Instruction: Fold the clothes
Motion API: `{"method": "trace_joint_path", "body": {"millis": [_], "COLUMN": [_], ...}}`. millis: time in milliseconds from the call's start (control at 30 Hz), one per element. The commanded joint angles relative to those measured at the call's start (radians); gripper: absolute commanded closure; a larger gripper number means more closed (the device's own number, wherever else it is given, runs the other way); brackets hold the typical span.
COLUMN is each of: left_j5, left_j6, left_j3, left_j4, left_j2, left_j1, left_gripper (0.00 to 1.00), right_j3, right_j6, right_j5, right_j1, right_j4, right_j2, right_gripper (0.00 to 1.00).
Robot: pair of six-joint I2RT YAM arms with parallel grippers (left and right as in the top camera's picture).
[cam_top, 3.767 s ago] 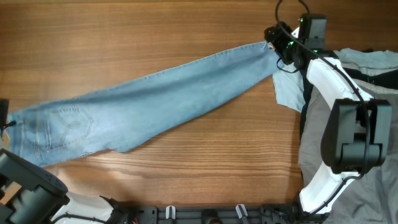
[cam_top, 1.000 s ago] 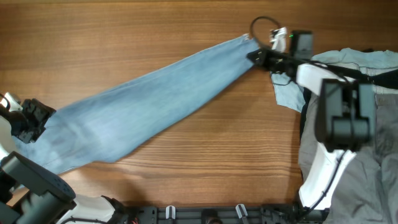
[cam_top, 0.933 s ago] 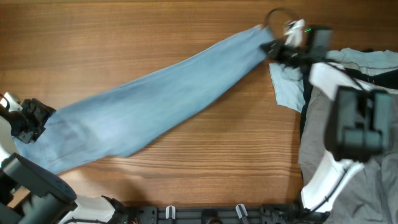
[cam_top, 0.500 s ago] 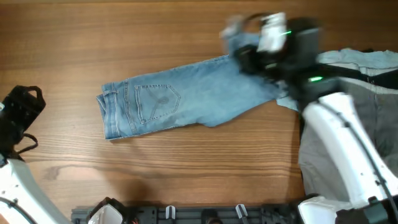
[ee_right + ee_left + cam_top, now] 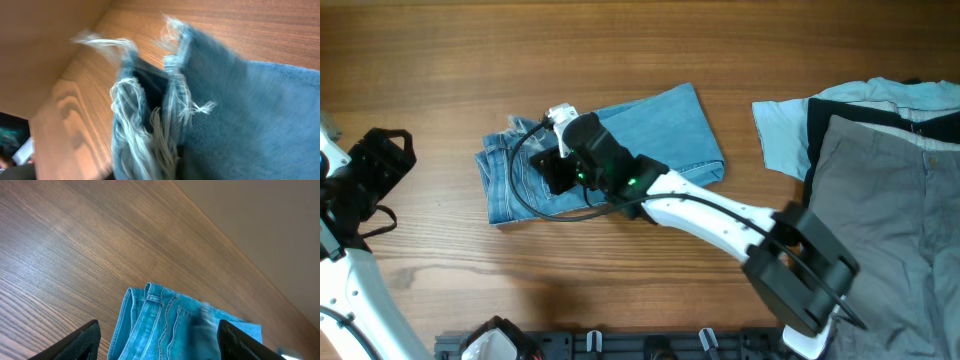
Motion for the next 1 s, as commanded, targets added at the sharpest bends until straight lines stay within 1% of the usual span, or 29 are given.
{"method": "trace_joint_path", "body": {"millis": [0, 33, 100, 133, 167, 233, 267, 300, 333, 367, 400, 433, 500, 567, 667, 733, 800, 833, 900, 967], "left_j5": [0.012, 0.011, 0.008, 0.008, 0.009, 0.018, 0.019, 0.016, -0.001, -0.025, -0.045, -0.048, -0.049, -0.049, -0.060, -0.084, -0.184, -0.229, -0.286, -0.261], "left_j6": [-0.009, -0.009, -0.009, -0.009, -0.009, -0.009, -0.007, 0.031, 0.048, 0.048, 0.048, 0.048, 0.048, 0.048, 0.048, 0.047, 0.043, 0.043, 0.043, -0.010], "left_j3": [0.010, 0.010, 0.010, 0.010, 0.010, 0.010, 0.010, 0.010, 0.010, 0.010, 0.010, 0.010, 0.010, 0.010, 0.010, 0.010, 0.010, 0.010, 0.010, 0.037], "left_j4": [-0.008, -0.014, -0.016, -0.019, -0.023, -0.031, -0.050, -0.087, -0.124, -0.142, -0.157, -0.175, -0.193, -0.193, -0.174, -0.154, -0.132, -0.125, -0.108, -0.113], "left_j2": [0.011, 0.011, 0.011, 0.011, 0.011, 0.011, 0.011, 0.018, 0.052, 0.086, 0.122, 0.178, 0.274, 0.399, 0.578, 0.695, 0.784, 0.811, 0.841, 0.830], "left_j1": [-0.004, -0.004, -0.004, -0.004, -0.015, -0.044, -0.082, -0.162, -0.265, -0.322, -0.364, -0.410, -0.470, -0.521, -0.560, -0.566, -0.560, -0.555, -0.527, -0.472], "left_gripper": [0.24, 0.23, 0.22, 0.22, 0.21, 0.19, 0.19, 0.22, 0.26, 0.28, 0.29, 0.36, 0.47, 0.55, 0.68, 0.73, 0.59, 0.48, 0.43, 0.43], "right_j3": [0.007, 0.007, 0.007, 0.007, 0.007, 0.007, 0.007, 0.007, 0.007, 0.007, 0.007, 0.007, 0.004, 0.003, 0.003, 0.003, 0.004, 0.005, 0.004, 0.004], "right_j6": [-0.033, -0.035, -0.079, -0.085, -0.084, -0.079, -0.079, -0.077, -0.076, -0.077, -0.077, -0.077, -0.079, -0.096, -0.095, -0.071, -0.070, -0.070, -0.069, -0.071], "right_j5": [-0.035, -0.064, -0.059, -0.040, 0.031, 0.095, 0.140, 0.163, 0.149, 0.135, 0.128, 0.129, 0.129, 0.129, 0.129, 0.121, 0.056, 0.025, -0.082, -0.156], "right_j1": [0.009, 0.009, 0.005, -0.008, -0.035, -0.072, -0.118, -0.205, -0.278, -0.315, -0.347, -0.373, -0.387, -0.387, -0.390, -0.403, -0.443, -0.466, -0.528, -0.569], "right_j4": [0.045, 0.049, 0.021, -0.019, -0.118, -0.233, -0.359, -0.539, -0.643, -0.692, -0.743, -0.792, -0.820, -0.803, -0.763, -0.763, -0.763, -0.763, -0.793, -0.836], "right_j2": [0.102, 0.107, 0.076, 0.031, -0.050, -0.134, -0.218, -0.327, -0.370, -0.371, -0.360, -0.334, -0.278, -0.190, -0.042, 0.058, 0.085, 0.082, 0.081, 0.081], "right_gripper": [0.47, 0.41, 0.37, 0.36, 0.36, 0.36, 0.36, 0.36, 0.46, 0.52, 0.61, 0.68, 0.75, 0.77, 0.81, 0.85, 0.87, 0.86, 0.84, 0.81]}}
